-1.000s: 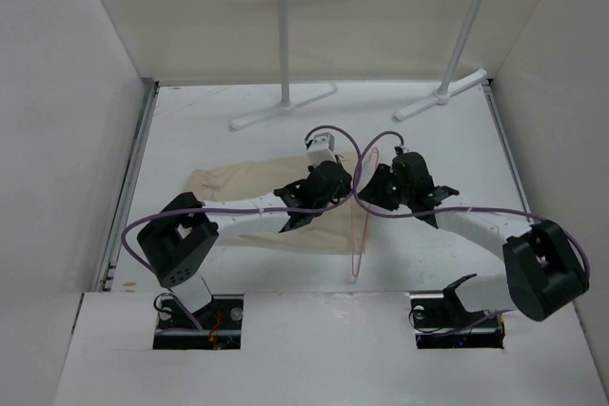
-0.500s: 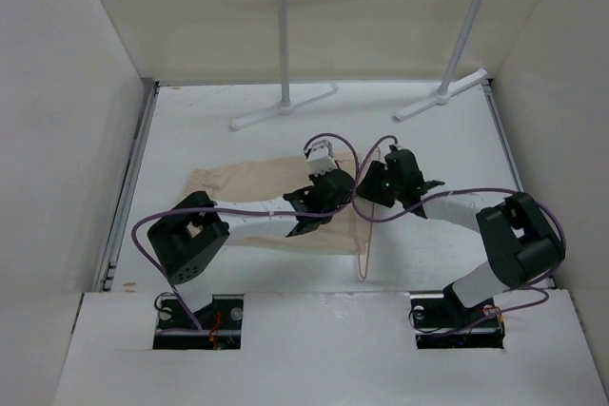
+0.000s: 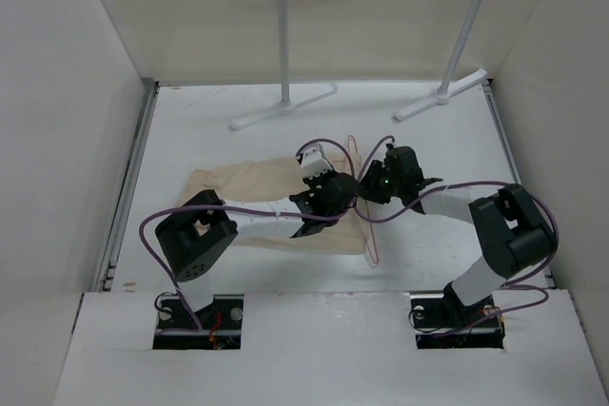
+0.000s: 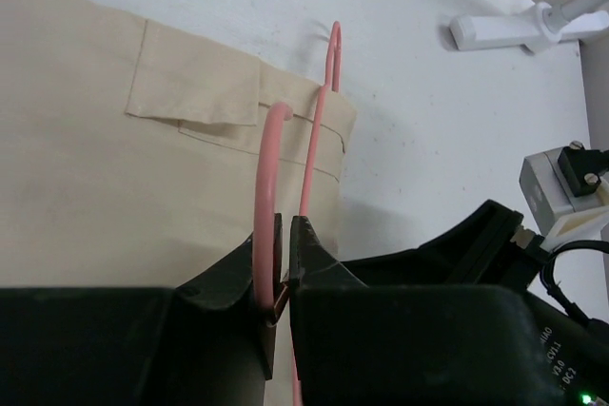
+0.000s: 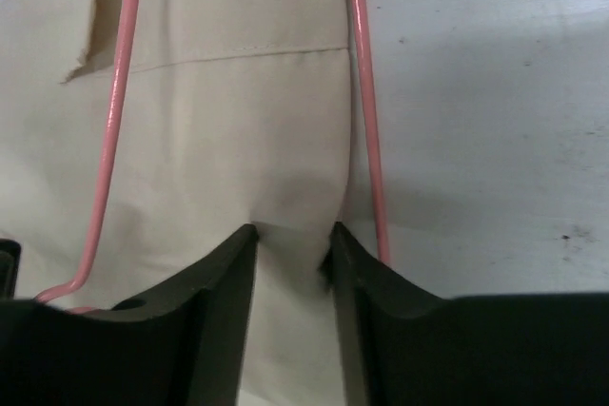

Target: Place the trousers on the hanger

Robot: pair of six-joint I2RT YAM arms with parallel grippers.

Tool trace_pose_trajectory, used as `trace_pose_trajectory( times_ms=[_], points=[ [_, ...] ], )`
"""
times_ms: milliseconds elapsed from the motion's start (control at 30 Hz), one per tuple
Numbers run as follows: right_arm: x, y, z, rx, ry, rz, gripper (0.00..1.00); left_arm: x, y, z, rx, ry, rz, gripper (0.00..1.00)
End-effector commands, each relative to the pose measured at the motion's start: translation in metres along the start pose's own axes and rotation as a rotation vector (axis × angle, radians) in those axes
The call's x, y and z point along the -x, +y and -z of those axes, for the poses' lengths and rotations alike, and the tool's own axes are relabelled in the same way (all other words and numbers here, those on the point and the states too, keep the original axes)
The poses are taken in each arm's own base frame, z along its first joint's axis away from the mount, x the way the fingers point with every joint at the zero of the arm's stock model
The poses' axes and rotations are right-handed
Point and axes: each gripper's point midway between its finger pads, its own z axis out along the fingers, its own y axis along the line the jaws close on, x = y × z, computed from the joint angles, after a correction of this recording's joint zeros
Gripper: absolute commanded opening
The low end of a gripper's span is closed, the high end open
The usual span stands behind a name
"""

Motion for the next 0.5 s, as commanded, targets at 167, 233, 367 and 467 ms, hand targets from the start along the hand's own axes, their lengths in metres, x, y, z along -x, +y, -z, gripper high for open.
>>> trace_pose_trajectory(
  times_ms=[167,233,367,467],
  points=[
    [0.024,0.018,0.011,0.145,-0.030,-0.097,0.15,-0.012,0.019,0.002,0.070,-0.023,-0.111,0.00],
    [0.031,0.021,0.015,0.155,-0.044,-0.115,0.10,-0.017,0.022,0.003,0.067,-0.004,-0.122,0.00],
    [0.047,0.024,0.027,0.174,-0.088,-0.155,0.07,-0.021,0.035,0.005,0.065,0.037,-0.138,0.00],
    [0.062,0.026,0.039,0.189,-0.126,-0.173,0.07,-0.023,0.051,0.009,0.069,0.067,-0.165,0.00]
  ],
)
